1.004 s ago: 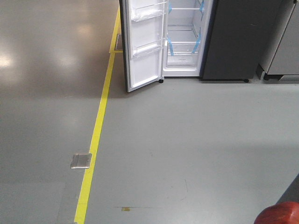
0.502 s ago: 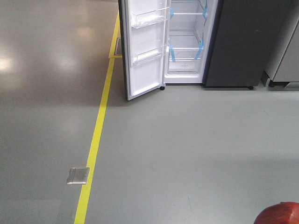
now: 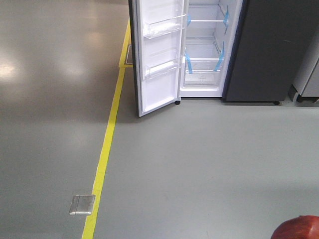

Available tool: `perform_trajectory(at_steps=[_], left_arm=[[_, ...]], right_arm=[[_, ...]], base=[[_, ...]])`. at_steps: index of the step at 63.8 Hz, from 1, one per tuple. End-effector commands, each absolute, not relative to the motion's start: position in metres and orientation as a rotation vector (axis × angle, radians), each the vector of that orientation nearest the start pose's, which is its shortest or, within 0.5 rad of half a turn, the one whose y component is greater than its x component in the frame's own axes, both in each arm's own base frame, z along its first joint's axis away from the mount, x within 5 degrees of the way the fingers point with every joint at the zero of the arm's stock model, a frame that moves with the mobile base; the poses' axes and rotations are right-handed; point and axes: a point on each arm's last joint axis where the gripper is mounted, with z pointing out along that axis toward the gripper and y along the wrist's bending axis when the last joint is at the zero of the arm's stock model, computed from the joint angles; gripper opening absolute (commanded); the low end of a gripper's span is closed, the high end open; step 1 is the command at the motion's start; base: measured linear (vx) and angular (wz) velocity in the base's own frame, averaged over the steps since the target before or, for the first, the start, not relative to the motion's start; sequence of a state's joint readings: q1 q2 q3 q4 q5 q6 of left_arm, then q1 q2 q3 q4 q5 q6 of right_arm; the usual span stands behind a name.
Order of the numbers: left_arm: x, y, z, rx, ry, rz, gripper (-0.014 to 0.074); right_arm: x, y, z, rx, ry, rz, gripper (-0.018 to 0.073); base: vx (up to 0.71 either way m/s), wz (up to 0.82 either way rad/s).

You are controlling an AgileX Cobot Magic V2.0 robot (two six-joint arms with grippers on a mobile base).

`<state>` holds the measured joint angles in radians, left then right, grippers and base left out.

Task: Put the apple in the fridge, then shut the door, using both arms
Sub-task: 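Approach the open refrigerator door bins, keeping the apple held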

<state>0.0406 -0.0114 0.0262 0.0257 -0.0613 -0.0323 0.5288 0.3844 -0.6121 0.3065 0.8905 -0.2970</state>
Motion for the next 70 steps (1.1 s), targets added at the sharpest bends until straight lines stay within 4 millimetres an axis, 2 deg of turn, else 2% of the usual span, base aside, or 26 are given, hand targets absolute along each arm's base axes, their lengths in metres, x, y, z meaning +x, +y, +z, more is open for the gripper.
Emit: perform_trajectory(at_steps=[1,70], left_arm=[[0.0545,0.0019,0.2106,-0.038,1.373,0.013,-0.0006],[0.0545,0.0019,0.2106,-0.038,1.373,0.013,-0.0006]], right_arm=[[0.0433,0.0499,0.3306,-0.758,1.908,0.52,0.0387],[0.0433,0.0499,0.3306,-0.758,1.908,0.52,0.0387]], base=[[0.22,0.05],[0.2,-0.01]])
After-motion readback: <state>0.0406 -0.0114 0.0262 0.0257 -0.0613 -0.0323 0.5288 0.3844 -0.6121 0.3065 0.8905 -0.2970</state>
